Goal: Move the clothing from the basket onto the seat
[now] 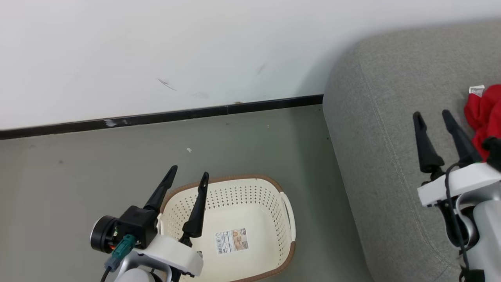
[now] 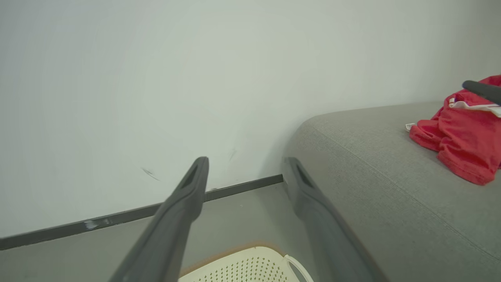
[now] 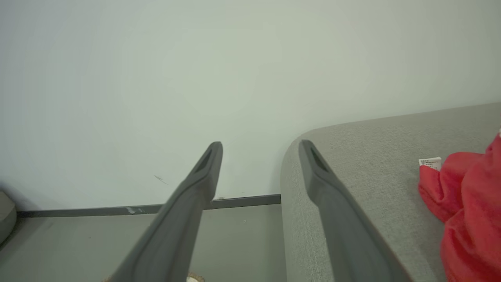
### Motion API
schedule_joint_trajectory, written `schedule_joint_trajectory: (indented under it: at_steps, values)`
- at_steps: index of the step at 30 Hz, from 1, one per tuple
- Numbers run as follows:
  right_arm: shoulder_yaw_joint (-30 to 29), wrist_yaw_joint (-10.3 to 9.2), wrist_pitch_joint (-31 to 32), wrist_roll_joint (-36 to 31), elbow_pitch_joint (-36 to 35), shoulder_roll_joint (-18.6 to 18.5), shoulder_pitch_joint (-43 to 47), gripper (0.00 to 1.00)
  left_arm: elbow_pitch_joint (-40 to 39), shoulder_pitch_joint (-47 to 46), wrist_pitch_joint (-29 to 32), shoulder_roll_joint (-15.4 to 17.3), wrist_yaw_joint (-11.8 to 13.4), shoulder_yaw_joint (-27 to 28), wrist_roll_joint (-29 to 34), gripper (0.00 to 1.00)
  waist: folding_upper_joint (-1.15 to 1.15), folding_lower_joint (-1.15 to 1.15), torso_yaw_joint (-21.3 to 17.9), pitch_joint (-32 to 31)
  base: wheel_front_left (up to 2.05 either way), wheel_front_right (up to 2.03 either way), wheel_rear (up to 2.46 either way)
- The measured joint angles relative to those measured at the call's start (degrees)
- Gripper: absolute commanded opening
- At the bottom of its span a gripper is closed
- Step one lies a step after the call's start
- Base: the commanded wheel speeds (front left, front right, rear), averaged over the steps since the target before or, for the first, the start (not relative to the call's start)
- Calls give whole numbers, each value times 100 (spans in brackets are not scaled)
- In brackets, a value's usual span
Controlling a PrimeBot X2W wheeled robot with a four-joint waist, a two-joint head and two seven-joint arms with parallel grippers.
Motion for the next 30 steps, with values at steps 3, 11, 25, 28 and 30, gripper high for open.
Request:
schedule_joint_trajectory:
  at_steps: [3, 11, 25, 28, 30]
  values:
    - [65, 0, 0, -31, -81, 81, 156, 100, 121, 0, -87, 13, 56, 75, 0, 100, 0, 0, 77, -68, 0, 0, 0]
    - [194, 0, 0, -193, -257, 260, 464, 100, 461, 0, -187, 33, 107, 148, 8, 100, 0, 0, 258, -248, 0, 0, 0]
    - [43, 0, 0, -328, -482, 467, 880, 100, 861, 8, -258, 41, 108, 230, -1, 100, 0, 0, 435, -413, 0, 0, 0]
    - [22, 0, 0, -374, -503, 475, 904, 100, 913, 8, -283, 47, 108, 275, -1, 100, 0, 0, 440, -425, 0, 0, 0]
    - [11, 0, 0, -387, -514, 475, 925, 100, 954, 7, -290, 47, 108, 308, -3, 100, 0, 0, 443, -437, 0, 0, 0]
